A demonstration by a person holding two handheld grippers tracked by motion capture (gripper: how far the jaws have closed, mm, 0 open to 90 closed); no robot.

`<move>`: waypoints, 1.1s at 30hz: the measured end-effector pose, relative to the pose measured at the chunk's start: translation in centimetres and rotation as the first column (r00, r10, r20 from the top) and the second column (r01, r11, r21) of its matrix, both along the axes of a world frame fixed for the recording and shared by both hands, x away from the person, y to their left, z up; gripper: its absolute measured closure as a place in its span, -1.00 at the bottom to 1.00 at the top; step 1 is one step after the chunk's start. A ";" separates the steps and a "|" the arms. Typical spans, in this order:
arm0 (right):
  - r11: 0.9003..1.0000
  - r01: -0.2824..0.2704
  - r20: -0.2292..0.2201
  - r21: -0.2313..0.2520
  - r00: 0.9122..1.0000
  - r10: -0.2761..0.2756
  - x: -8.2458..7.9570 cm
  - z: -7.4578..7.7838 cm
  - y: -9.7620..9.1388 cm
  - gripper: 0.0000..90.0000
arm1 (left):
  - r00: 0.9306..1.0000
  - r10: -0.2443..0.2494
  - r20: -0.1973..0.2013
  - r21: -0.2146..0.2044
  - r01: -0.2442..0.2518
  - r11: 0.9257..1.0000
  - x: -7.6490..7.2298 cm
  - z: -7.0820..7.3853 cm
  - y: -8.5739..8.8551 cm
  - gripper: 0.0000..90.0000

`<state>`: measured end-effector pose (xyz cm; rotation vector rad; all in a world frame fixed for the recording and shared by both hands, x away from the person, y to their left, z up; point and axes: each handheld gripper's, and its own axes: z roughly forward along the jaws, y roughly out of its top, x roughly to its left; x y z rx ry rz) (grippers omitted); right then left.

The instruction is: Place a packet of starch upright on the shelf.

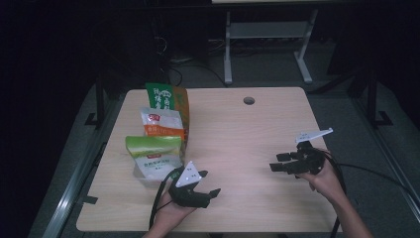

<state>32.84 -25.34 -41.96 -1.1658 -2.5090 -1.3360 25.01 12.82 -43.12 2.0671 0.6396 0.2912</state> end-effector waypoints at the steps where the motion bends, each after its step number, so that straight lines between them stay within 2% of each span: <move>1: 1.000 0.005 -0.001 0.003 1.000 -0.005 -0.1 -0.1 -0.2 -0.20 | 1.000 0.000 -0.001 0.000 0.000 1.000 0.0 0.0 0.0 -0.37; 20: 0.997 0.068 -0.023 0.023 0.997 -0.067 -2.9 -2.6 -3.5 -0.20 | 1.000 0.003 -0.013 -0.009 -0.003 1.000 -0.2 -0.2 0.0 -0.38; 27: 0.995 0.091 -0.035 0.033 0.995 -0.090 -4.3 -3.4 -4.2 -0.20 | 1.000 -0.002 -0.013 -0.006 0.002 1.000 -0.2 -0.4 0.0 -0.38; 33: 0.995 0.097 -0.023 0.028 0.995 -0.096 -5.4 -3.6 -4.3 -0.20 | 1.000 -0.001 -0.012 -0.015 0.001 1.000 -0.3 -0.4 0.1 -0.38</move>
